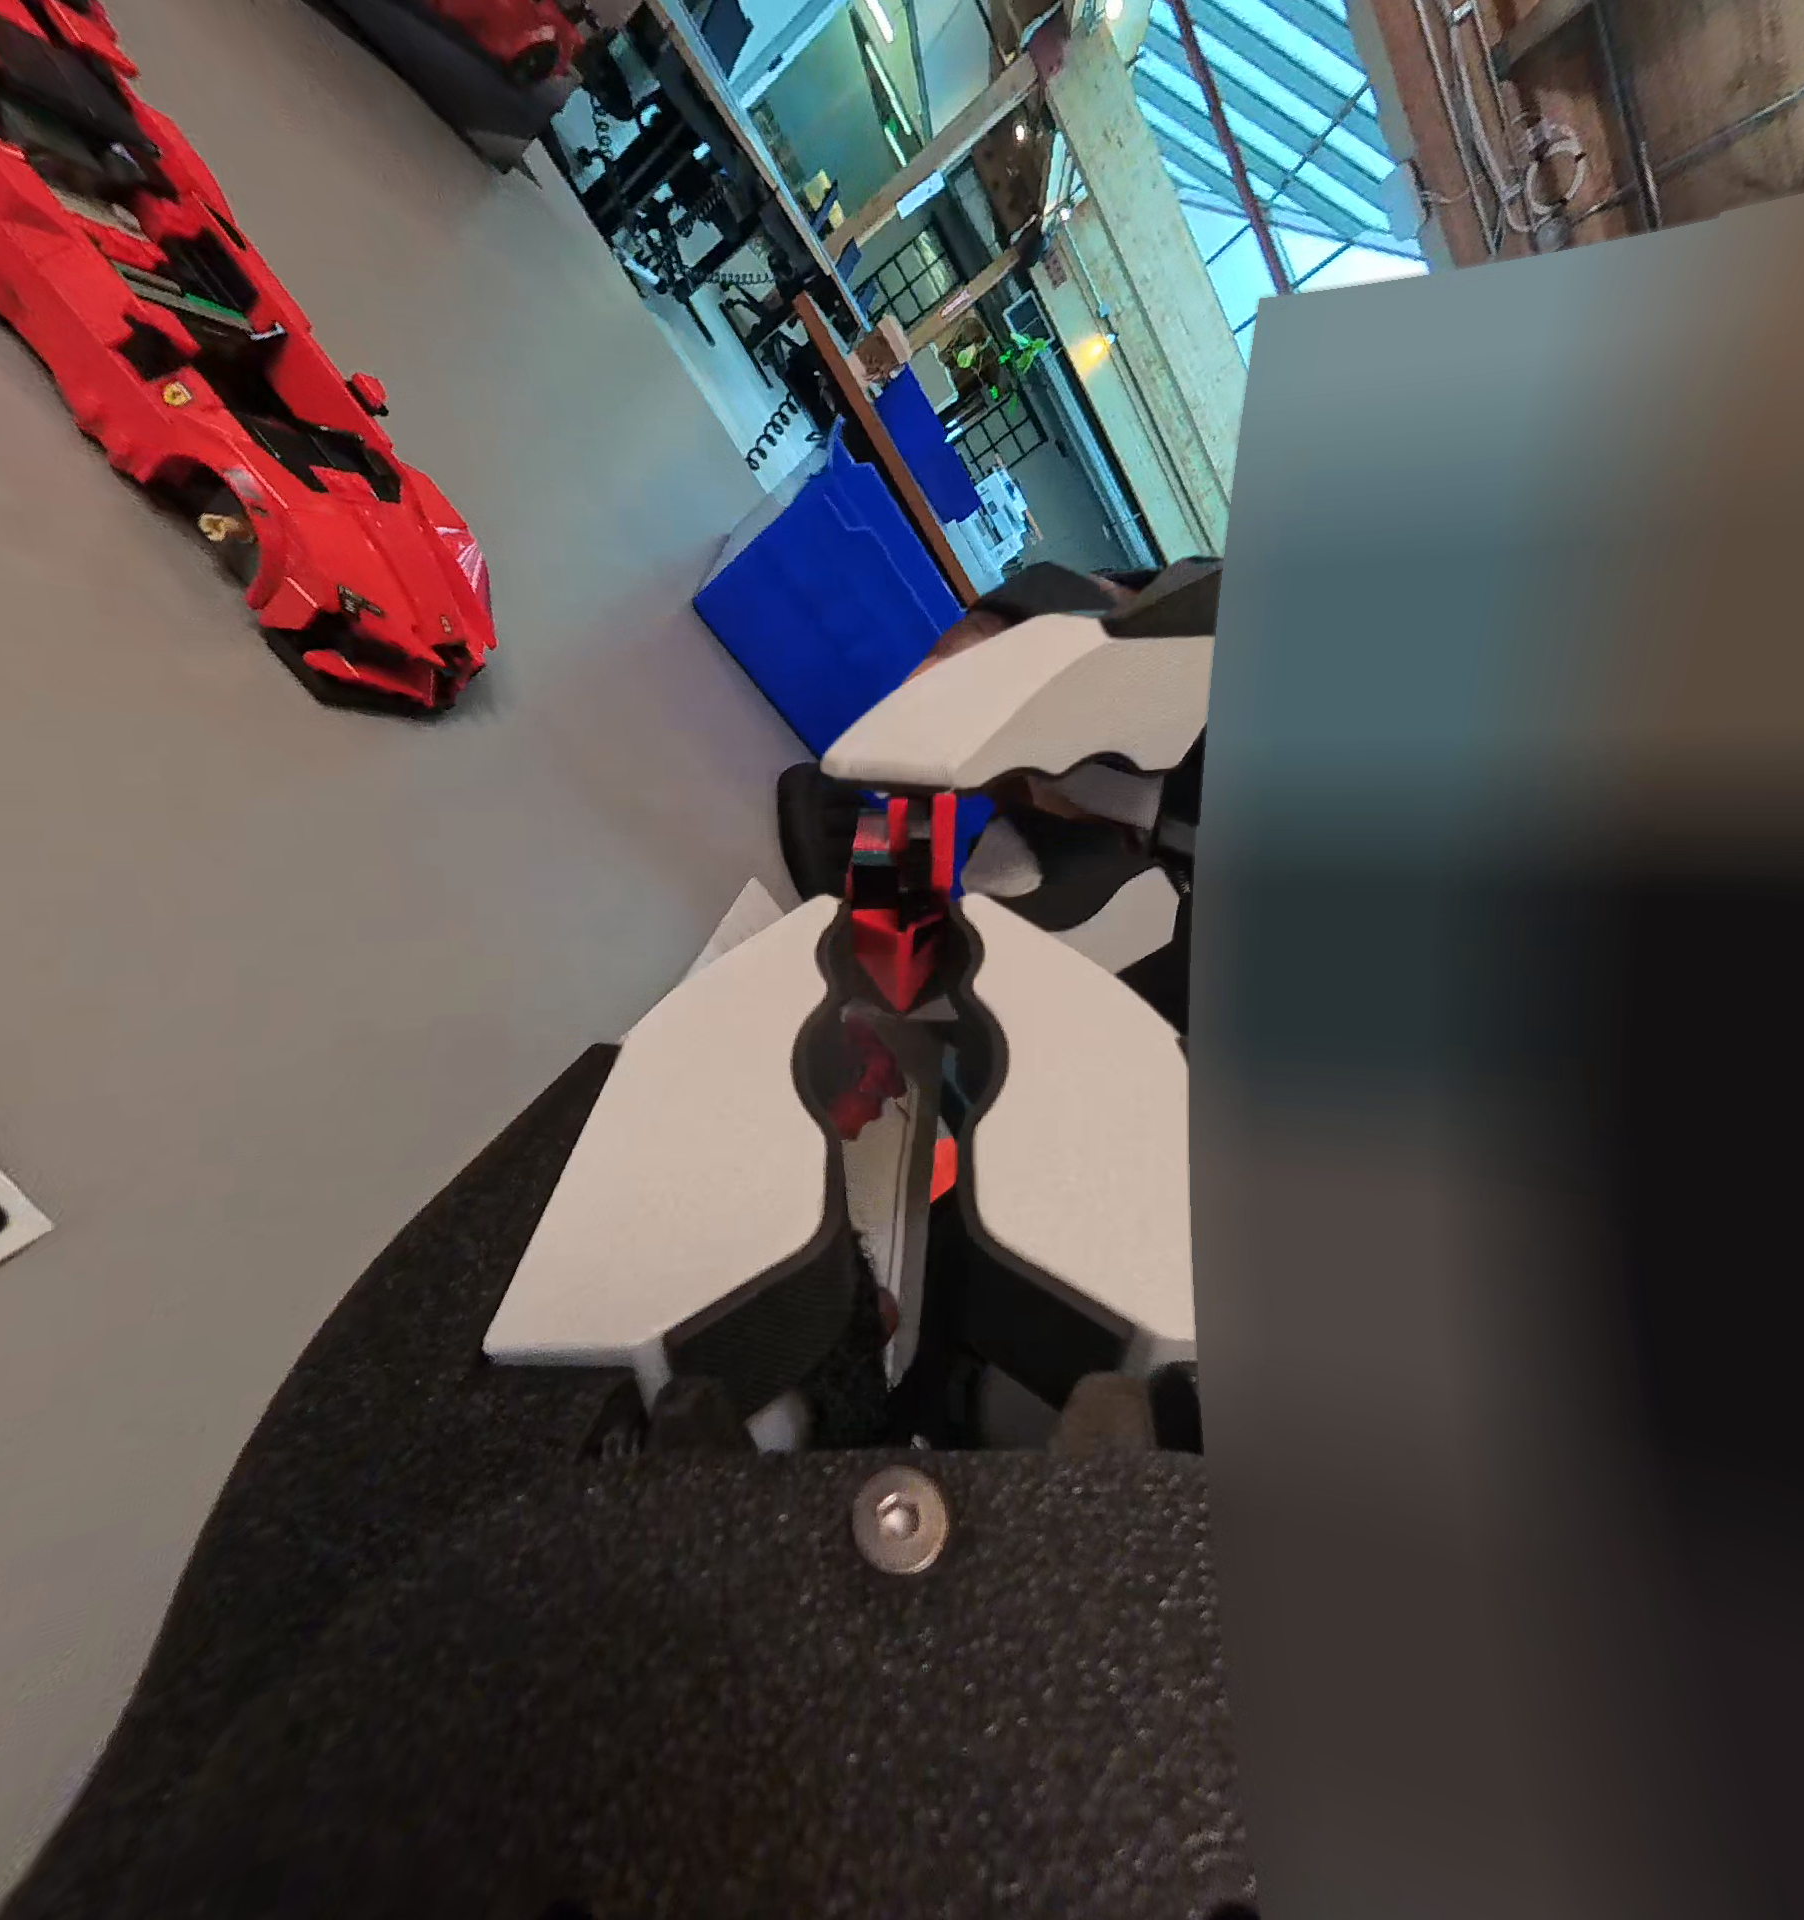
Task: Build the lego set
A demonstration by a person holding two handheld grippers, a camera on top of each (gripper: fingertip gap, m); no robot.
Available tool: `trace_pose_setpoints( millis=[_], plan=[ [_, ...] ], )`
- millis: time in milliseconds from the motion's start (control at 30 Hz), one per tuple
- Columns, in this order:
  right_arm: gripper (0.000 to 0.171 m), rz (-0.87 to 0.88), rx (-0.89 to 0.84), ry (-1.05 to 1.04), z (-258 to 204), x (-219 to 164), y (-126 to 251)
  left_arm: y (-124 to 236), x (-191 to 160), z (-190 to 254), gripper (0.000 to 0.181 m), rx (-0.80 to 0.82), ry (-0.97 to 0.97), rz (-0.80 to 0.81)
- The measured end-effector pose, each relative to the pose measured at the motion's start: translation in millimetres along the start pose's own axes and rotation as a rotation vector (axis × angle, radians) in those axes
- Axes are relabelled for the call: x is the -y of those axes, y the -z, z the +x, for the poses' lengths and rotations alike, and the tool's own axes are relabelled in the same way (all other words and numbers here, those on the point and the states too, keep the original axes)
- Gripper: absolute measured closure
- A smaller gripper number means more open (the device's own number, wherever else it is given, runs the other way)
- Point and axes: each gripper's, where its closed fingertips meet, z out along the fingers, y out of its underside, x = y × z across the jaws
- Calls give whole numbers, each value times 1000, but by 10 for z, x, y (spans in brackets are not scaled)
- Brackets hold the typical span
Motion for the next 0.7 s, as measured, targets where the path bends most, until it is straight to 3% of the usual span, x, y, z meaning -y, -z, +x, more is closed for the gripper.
trace_pose_setpoints(
  millis=[33,100,233,433,567,700],
  plan=[
    [132,8,11,-7,-3,-17,-10,-8,-1,-18,164,5,-2,-5],
    [132,2,59,-65,-15,-119,-33,18,10,-31,147,0,-20,-23],
    [132,-54,237,-200,-170,-480,-186,309,202,-76,138,74,-174,60],
    [132,-99,383,-266,-305,-699,-447,1005,218,-148,137,438,-551,23],
    [132,-132,432,-273,-352,-761,-527,1388,10,-251,140,623,-612,-69],
    [131,-145,449,-305,-344,-775,-533,1679,-76,-346,145,732,-619,-52]
  ],
)
